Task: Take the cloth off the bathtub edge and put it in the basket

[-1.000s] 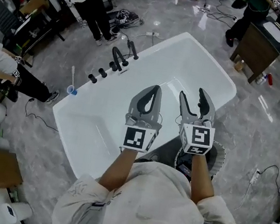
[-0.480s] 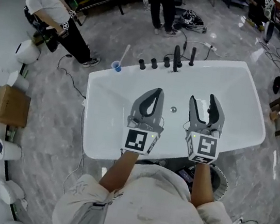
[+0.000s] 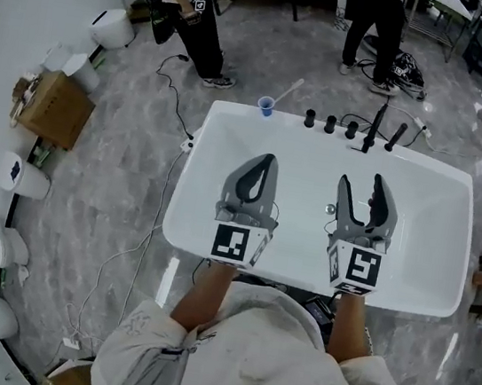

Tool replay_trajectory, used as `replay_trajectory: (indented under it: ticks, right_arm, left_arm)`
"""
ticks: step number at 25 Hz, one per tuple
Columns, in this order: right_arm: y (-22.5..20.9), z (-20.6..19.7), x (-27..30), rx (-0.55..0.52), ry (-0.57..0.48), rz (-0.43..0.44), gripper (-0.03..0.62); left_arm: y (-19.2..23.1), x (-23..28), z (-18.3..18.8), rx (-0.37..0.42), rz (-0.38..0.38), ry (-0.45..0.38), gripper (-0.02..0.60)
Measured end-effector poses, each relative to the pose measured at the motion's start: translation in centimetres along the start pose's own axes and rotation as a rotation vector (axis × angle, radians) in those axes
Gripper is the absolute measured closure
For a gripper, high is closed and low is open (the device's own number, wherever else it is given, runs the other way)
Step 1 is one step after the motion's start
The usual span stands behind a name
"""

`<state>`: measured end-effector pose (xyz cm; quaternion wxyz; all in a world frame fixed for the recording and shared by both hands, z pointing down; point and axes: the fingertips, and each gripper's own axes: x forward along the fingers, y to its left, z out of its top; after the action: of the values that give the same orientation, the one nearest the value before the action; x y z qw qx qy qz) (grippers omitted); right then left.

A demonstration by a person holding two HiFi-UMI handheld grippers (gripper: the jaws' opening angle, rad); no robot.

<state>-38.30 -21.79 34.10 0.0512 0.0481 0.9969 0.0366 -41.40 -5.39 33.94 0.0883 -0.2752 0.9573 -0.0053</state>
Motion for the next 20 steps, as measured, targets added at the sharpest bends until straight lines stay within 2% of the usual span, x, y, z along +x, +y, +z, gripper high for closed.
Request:
replay_trajectory:
  ticks: [5,10,20]
  right_arm:
    - [1.7,0.0,1.2,-0.006,0.004,0.051,0.344]
    - [2.0,-0.2,1.3,-0.003,0.011,0.055,0.365]
    - [1.5,-1.5,0.8,-0.045,0.068,0.021,0.582]
  left_arm:
    - [2.9,-1.0,0.2,-0.001,0.081,-0.006,0.581]
    - [3.5,-1.2,0.3,0.021,0.081,-0.006,0.581]
    - [2.7,-1.5,0.5,0.019,0.076,0.001,0.581]
